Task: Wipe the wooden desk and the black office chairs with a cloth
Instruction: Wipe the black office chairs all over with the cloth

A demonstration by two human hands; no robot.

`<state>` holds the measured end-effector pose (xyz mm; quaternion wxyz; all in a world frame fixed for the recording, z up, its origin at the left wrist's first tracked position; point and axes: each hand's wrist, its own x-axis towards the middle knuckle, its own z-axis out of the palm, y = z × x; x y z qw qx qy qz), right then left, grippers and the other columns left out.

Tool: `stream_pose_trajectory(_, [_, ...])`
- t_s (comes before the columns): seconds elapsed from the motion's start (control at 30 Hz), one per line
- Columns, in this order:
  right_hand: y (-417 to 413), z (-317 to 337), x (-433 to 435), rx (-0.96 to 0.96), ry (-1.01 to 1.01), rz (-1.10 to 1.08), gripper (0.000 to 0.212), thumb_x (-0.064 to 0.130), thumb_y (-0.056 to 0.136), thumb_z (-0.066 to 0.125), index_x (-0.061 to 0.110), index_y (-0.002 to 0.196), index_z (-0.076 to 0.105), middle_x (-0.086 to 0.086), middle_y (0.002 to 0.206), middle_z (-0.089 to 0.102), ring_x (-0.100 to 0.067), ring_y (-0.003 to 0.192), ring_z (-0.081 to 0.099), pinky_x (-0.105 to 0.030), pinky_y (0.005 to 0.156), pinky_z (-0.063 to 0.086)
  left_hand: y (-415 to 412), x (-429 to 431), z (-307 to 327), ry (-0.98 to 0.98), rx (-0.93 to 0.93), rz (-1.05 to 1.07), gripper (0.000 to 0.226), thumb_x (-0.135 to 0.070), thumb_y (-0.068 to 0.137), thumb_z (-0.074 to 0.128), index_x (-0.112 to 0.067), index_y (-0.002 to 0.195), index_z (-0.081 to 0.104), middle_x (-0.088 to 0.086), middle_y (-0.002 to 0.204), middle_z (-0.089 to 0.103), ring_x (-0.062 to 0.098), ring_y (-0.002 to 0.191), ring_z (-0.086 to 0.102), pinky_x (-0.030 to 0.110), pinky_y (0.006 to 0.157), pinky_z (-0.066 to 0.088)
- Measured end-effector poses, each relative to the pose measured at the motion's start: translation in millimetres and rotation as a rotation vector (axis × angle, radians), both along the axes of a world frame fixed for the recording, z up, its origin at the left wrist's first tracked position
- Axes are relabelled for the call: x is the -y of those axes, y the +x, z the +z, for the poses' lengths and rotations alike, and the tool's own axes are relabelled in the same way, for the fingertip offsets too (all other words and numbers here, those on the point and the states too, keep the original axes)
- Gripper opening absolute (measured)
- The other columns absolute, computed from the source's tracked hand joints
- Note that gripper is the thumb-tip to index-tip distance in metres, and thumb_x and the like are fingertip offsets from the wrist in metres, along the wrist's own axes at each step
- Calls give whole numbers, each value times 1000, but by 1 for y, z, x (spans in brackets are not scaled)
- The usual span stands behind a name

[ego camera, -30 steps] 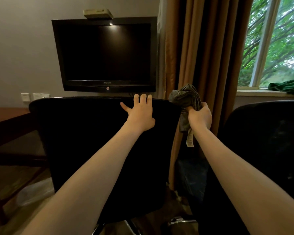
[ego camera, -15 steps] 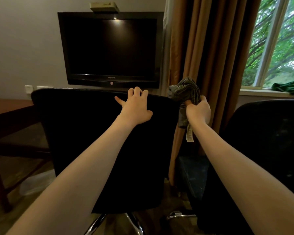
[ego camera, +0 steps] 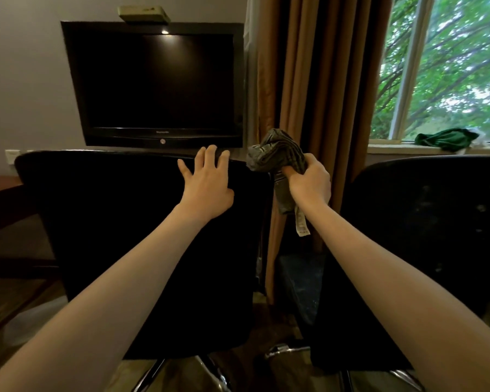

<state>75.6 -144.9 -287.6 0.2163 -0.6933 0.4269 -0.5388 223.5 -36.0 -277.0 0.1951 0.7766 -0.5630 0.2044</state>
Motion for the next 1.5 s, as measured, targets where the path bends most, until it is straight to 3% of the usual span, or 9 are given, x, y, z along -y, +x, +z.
stream_pose_trajectory(0.23, [-77,-7,-9,-86,-43,-79,25,34,87,62,23,110,60,2,102,61,-14,90,55,-28,71,40,-72,23,-4,-124,97,-246,63,-22,85,54,-10,141,30,14,149,23,33,138,21,48,114,16])
stream_pose_trajectory(0.37, [-132,-25,-5,-127,-13,-174,23,31,87,61,23,109,61,1,102,62,-13,89,54,-27,69,37,-112,40,-7,-153,7,-364,57,-17,86,51,-10,140,33,12,144,31,33,132,32,43,108,27])
stream_pose_trajectory(0.57, [-202,-65,13,-100,60,-334,21,30,87,62,22,106,61,-1,100,62,-20,90,59,-31,71,46,-171,80,-22,-110,-167,-485,51,-20,95,46,-13,143,29,7,145,33,28,128,39,42,101,35])
stream_pose_trajectory(0.77, [-241,-84,26,-40,99,-417,20,33,86,61,23,103,61,3,95,61,-14,83,57,-28,67,42,-204,126,-16,-151,-376,-467,61,-29,94,54,-15,145,24,7,145,35,29,129,38,45,104,35])
stream_pose_trajectory(0.97, [-255,-65,39,53,122,-486,20,32,88,60,20,104,61,1,99,62,-13,81,54,-27,67,38,-201,152,-21,-201,-324,-372,46,-24,94,52,-22,138,36,8,129,50,28,117,48,45,96,36])
stream_pose_trajectory(1.1, [-255,-60,44,78,103,-520,24,31,88,60,17,108,61,-2,104,62,-18,91,58,-29,71,41,-197,158,-18,-250,-235,-364,41,-15,91,52,-21,130,42,5,119,56,25,113,50,42,95,34])
stream_pose_trajectory(1.33, [-255,-49,36,7,28,-549,32,27,90,60,15,119,57,-4,111,57,-15,93,52,-27,73,36,-177,161,-18,-279,-246,-346,40,-12,90,52,-24,127,44,4,114,58,25,113,49,44,97,32])
stream_pose_trajectory(1.5, [-249,-34,42,-9,-28,-551,29,28,90,59,16,117,58,-3,109,56,-10,85,45,-26,71,34,-147,164,-21,-296,-307,-298,46,-2,88,49,-24,128,44,5,115,59,28,114,48,45,95,32])
